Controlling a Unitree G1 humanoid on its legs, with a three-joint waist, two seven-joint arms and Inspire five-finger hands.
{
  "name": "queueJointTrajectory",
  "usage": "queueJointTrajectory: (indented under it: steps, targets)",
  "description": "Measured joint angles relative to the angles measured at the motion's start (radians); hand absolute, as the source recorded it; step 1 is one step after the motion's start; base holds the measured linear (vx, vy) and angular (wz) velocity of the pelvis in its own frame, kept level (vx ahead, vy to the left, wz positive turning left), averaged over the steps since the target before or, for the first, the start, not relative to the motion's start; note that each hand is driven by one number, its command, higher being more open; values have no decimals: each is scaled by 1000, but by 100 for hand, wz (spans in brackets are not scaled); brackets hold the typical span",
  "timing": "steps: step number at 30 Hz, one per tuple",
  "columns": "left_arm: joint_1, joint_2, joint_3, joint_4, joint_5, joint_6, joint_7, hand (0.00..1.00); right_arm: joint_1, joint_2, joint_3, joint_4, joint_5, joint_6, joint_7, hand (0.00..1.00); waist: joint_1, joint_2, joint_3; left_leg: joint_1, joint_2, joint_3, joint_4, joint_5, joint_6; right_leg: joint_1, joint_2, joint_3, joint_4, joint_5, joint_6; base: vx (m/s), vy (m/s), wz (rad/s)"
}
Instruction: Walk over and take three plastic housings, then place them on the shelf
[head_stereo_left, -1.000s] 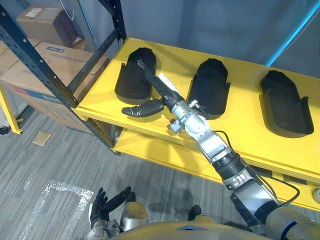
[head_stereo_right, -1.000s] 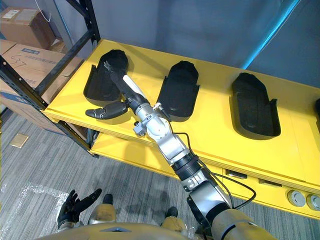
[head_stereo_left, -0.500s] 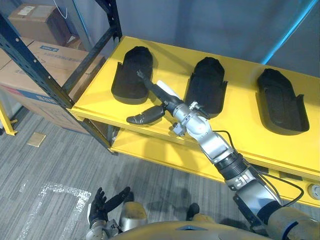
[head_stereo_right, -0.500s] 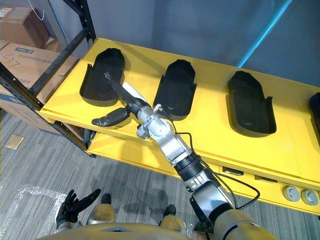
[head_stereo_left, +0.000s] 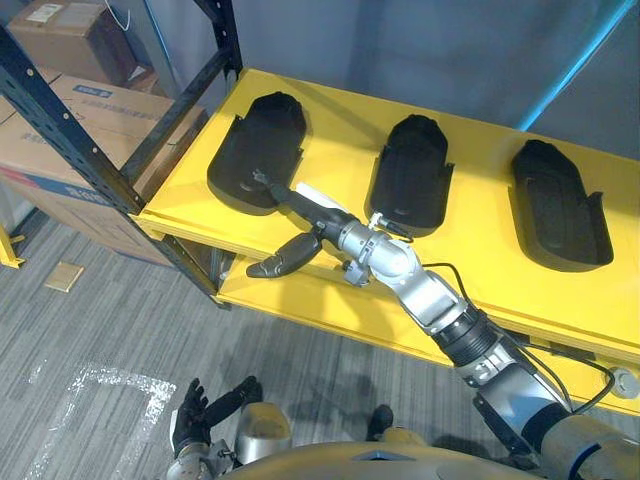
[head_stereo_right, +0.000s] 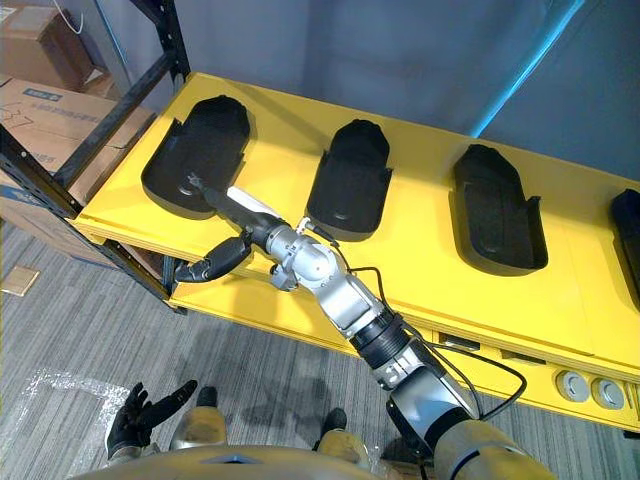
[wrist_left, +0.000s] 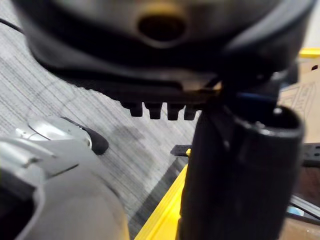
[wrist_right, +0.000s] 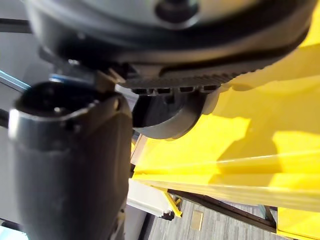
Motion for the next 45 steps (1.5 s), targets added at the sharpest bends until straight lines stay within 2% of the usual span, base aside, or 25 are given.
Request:
queueJointTrajectory:
  steps: [6,12,15,21,24,31,39,45]
  targets:
    - [0,1,0,0,0,2,3,100,0,1,13,0,-21,3,-21,100,0,-3,-2,0,0,-1,1,0,0,0,0,-1,2,0,0,0,0,0]
    - [0,1,-1,0,0,2,12,100,0,9,16,10,-99,30,-109,100,2,-5,-3,0,-1,-1,1,0,0,0,-1,-1,3,0,0,0,0,0]
    - [0,2,-2,0,0,2,16,100,1,11,2,29,-136,56,-147,100,2,-6,-4,0,-1,-1,1,0,0,0,-2,-1,4,0,0,0,0,0]
    - [0,3,-10,0,-1,1,25,100,2,24,-63,68,-179,157,-232,100,1,-6,-4,4,-2,0,1,1,1,0,-5,0,11,-1,0,0,0,0]
    - [0,3,-11,0,-1,1,33,100,2,38,-108,113,-216,162,-269,100,1,-6,-4,4,-3,0,1,3,2,-1,-6,0,14,-1,0,0,0,0]
    - [1,9,-32,0,-4,4,42,100,2,40,-149,160,-214,145,-286,100,0,-6,-4,4,-5,0,0,6,4,-2,-9,-1,17,0,1,0,0,0]
    - [1,10,-30,0,-3,13,34,100,2,39,-152,182,-170,32,-241,100,-4,-5,-4,5,-5,0,-2,8,4,-2,-9,-1,17,0,1,0,0,0]
    - [1,9,-30,0,-3,13,33,100,2,43,-98,169,-154,-3,-213,100,-3,-4,-5,6,-5,0,-3,10,3,-2,-9,0,17,0,0,0,0,0]
